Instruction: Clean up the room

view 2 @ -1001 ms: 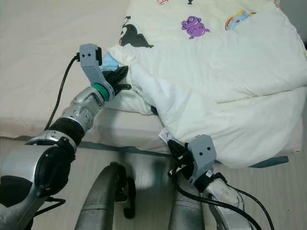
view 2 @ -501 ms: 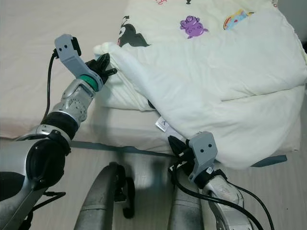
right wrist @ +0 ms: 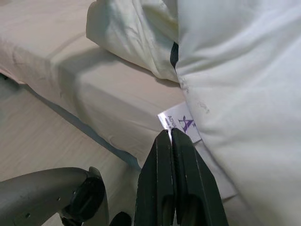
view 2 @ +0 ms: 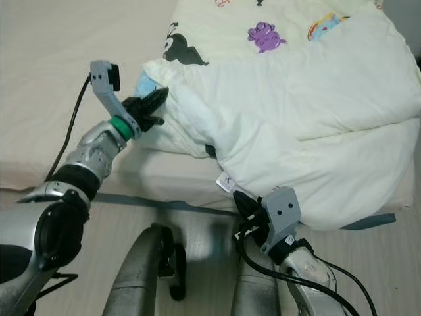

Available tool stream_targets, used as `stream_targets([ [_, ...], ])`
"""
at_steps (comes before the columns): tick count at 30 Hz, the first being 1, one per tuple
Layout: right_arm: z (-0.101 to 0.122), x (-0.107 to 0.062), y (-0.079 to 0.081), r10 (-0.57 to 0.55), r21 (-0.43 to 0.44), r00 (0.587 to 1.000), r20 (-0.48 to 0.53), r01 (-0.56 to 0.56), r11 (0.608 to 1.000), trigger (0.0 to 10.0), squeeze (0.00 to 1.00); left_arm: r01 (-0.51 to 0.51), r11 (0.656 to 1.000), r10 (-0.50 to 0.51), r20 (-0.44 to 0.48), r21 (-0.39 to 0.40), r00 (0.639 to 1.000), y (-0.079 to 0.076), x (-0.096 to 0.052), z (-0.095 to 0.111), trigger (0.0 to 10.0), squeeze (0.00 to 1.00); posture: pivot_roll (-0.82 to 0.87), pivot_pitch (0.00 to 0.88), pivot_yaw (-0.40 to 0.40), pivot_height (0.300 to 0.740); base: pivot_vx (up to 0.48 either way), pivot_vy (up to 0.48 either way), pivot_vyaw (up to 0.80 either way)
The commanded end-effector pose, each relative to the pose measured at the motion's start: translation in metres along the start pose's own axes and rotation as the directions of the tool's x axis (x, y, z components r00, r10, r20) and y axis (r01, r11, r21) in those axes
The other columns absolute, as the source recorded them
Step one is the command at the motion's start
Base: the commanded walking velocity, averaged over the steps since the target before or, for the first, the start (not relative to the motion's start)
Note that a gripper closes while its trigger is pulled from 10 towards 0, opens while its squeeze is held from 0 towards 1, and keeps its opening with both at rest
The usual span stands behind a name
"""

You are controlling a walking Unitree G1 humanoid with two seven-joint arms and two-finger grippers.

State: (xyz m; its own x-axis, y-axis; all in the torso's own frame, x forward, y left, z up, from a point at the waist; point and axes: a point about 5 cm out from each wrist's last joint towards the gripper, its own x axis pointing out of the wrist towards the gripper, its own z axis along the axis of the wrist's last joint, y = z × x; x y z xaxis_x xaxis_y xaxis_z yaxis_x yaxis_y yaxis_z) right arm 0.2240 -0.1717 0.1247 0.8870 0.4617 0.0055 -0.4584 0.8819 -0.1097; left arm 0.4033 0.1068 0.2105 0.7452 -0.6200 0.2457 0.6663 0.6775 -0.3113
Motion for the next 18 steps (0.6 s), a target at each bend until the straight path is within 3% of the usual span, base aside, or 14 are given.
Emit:
stream_targets([
  [1,-0.008,-0.001,0.006,0.014,0.019,1.0,-0.023,-0.013,1.0,10.0,0.0,0.018,1.0,-0.018,-0.036,0.008,0.999,0.007,-0.011,-0.007,0.0,0.0,-0.11,0.298,0.207,0.628,0.0,0.0,0.0],
  [2,-0.008,-0.001,0.006,0.014,0.019,1.0,-0.023,-0.013,1.0,10.0,0.0,0.018,1.0,-0.018,-0.036,0.008,0.999,0.007,-0.011,-0.007,0.0,0.0,-0.11,0.298,0.207,0.628,0.0,0.0,0.0],
  [4,-0.008,0.001,0.006,0.017,0.018,1.0,-0.021,-0.016,1.0,10.0,0.0,0.018,0.999,-0.016,-0.051,0.045,0.999,0.017,-0.025,-0.008,0.0,0.0,-0.11,0.298,0.205,0.628,0.0,0.0,0.0],
  [8,-0.008,0.001,0.006,0.017,0.018,1.0,-0.02,-0.017,1.0,10.0,0.0,0.016,0.998,-0.013,-0.055,0.055,0.998,0.02,-0.03,-0.008,0.0,0.0,-0.11,0.298,0.205,0.628,0.0,0.0,0.0],
  [9,-0.008,0.001,0.006,0.02,0.019,1.0,-0.02,-0.019,1.0,10.0,0.0,-0.03,0.996,0.034,-0.046,0.084,0.998,0.03,-0.04,-0.004,0.0,0.0,-0.09,0.301,0.2,0.628,0.0,0.0,0.0],
  [12,-0.008,0.001,0.006,0.023,0.02,1.0,-0.019,-0.022,1.0,10.0,0.0,-0.071,0.991,0.075,-0.032,0.109,0.997,0.04,-0.05,0.003,0.0,0.0,-0.09,0.3,0.199,0.628,0.0,0.0,0.0],
  [14,-0.009,0.002,0.006,0.027,0.023,0.999,-0.019,-0.026,0.999,10.0,0.0,-0.105,0.985,0.108,-0.02,0.134,0.994,0.053,-0.069,0.011,0.0,0.0,-0.08,0.302,0.198,0.628,0.0,0.0,0.0],
  [17,-0.009,0.002,0.006,0.027,0.023,0.999,-0.019,-0.026,0.999,10.0,0.0,-0.105,0.985,0.108,-0.02,0.134,0.994,0.053,-0.069,0.011,0.0,0.0,-0.08,0.302,0.198,0.628,0.0,0.0,0.0],
  [18,-0.009,0.003,0.007,0.029,0.024,0.999,-0.018,-0.028,0.999,10.0,0.0,-0.095,0.986,0.1,-0.03,0.14,0.995,0.056,-0.077,0.01,0.0,0.0,-0.08,0.303,0.196,0.628,0.0,0.0,0.0],
])
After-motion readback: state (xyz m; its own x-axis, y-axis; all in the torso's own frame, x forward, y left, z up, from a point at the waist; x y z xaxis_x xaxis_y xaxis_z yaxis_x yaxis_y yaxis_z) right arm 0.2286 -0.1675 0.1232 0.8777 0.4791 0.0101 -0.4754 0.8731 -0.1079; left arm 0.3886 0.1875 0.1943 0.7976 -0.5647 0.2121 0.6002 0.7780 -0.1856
